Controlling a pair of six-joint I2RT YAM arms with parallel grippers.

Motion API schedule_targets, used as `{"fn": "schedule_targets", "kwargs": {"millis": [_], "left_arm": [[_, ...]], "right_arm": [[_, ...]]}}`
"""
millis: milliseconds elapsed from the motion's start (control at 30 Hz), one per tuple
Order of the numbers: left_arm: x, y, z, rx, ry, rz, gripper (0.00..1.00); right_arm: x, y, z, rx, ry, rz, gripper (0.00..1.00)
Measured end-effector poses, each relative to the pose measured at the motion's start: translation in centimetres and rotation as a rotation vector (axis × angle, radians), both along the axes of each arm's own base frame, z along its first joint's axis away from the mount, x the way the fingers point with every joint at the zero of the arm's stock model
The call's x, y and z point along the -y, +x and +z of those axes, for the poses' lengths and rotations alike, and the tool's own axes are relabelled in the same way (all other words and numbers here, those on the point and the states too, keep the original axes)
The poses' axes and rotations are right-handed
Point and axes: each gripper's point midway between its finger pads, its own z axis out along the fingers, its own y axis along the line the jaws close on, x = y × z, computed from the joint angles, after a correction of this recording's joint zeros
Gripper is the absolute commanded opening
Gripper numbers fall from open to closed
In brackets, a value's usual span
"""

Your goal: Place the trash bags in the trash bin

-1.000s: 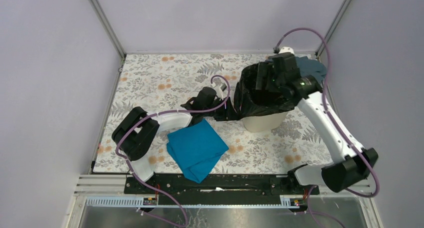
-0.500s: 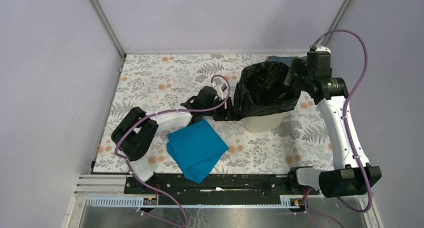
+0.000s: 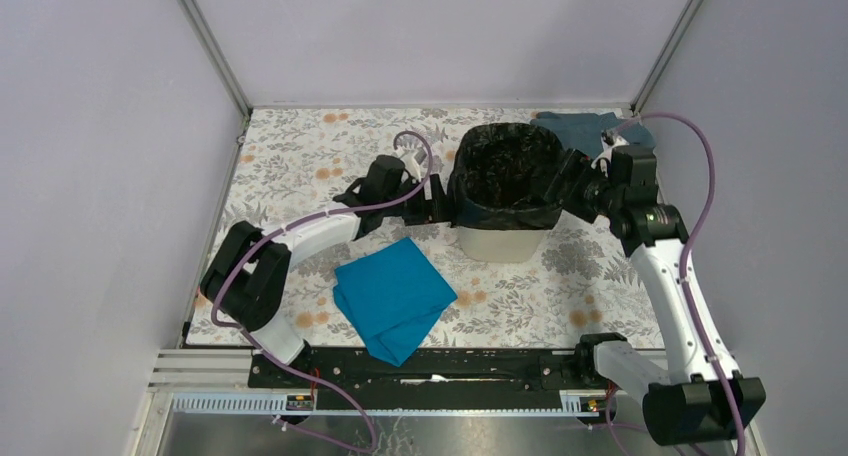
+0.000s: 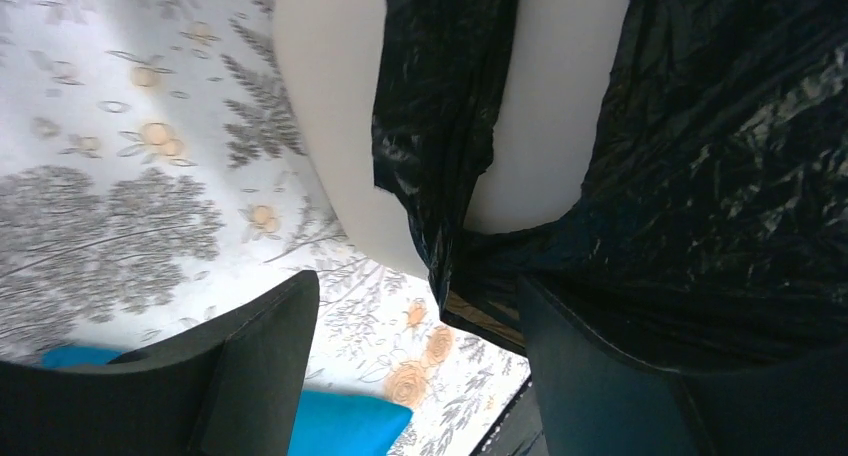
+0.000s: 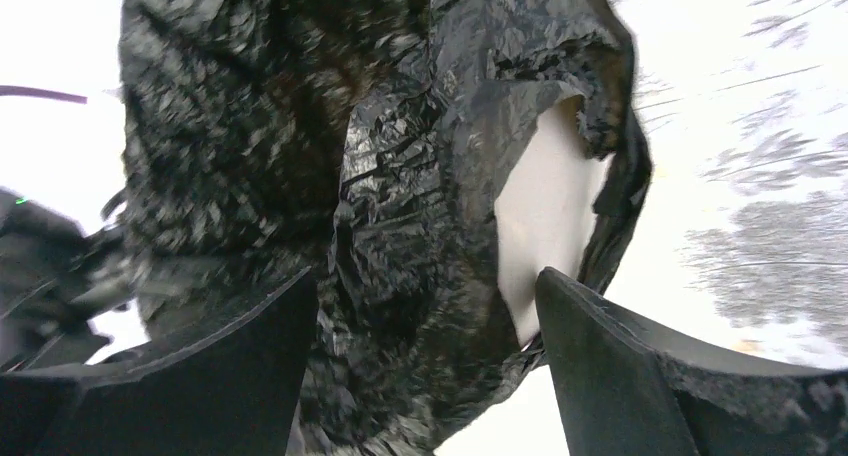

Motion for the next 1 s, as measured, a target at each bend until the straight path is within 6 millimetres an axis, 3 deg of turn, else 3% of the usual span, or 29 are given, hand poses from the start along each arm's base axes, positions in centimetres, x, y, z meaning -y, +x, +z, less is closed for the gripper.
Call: {"fn": "schedule_targets", "kwargs": {"millis": [133, 233, 433, 533, 633, 733, 800, 933, 1000], "left_arm": [[-2.3, 1.4, -0.3, -0.006, 0.025, 0.045, 0.78], [-3.6, 2.2, -0.7, -0.02, 0.04, 0.073, 0.79], [-4.4, 2.8, -0.6, -0.013, 0.045, 0.09, 0.8], [-4.4, 2.7, -0.6, -0.016, 0.041, 0.085, 0.8], [-4.3, 2.7, -0.5, -0.015, 0.038, 0.082, 0.8], [-4.2, 2.8, -0.2, -0.008, 0.035, 0.083, 0.78], [-4.2, 2.9, 0.0, -0.005, 0.033, 0.082, 0.76], [-4.1, 2.9, 0.1, -0.009, 0.028, 0.08, 0.72], [-4.0, 2.8, 0.2, -0.013, 0.021, 0.076, 0.7]], "right_arm": [[-2.4, -1.4, 0.5, 0.021, 0.214, 0.011, 0.93], [-3.0, -2.1, 0.8, 0.001, 0.241, 0.031, 0.95], [0.6, -2.5, 3.7, 0.115, 0.018, -0.042, 0.99], [2.6, -3.5, 4.9, 0.181, -0.061, -0.113, 0.96], [4.7, -4.0, 4.7, 0.192, -0.123, -0.211, 0.9], [5.9, -3.7, 2.5, 0.15, -0.168, -0.268, 0.82], [6.1, -3.4, -0.3, 0.078, -0.177, -0.273, 0.77], [5.1, -3.4, -5.9, -0.046, -0.141, -0.224, 0.72], [4.2, -3.7, -7.5, -0.078, -0.109, -0.186, 0.72]]}}
